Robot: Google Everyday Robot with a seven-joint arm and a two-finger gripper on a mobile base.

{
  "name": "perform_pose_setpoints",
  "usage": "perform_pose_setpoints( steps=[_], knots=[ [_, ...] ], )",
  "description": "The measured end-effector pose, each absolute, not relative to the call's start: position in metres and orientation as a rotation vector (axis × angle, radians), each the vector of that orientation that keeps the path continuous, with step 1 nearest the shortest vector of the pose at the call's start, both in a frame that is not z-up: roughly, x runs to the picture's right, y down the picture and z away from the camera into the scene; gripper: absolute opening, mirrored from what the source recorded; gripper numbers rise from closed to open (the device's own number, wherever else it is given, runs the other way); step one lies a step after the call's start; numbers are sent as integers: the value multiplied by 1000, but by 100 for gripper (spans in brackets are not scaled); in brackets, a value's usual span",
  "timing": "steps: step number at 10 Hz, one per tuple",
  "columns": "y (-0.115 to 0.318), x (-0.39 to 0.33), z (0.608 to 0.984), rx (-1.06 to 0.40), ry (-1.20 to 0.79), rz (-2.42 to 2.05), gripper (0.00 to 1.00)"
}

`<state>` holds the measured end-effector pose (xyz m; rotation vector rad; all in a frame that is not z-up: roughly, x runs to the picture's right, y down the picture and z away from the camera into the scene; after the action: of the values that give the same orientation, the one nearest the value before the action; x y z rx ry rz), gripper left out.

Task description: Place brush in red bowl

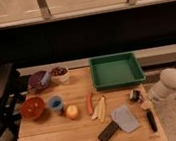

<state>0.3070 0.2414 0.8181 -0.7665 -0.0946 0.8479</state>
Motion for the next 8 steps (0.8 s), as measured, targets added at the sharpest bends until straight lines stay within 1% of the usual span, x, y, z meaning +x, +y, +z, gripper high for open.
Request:
perform_pose_setpoints(
  steps=[1,2,4,8],
  knots=[
    [243,307,818,-770,-93,849,2],
    [242,307,817,-769,-93,848,0],
    [228,304,809,-744,-118,830,0],
    [177,283,778,-699,-173,748,0]
  ],
)
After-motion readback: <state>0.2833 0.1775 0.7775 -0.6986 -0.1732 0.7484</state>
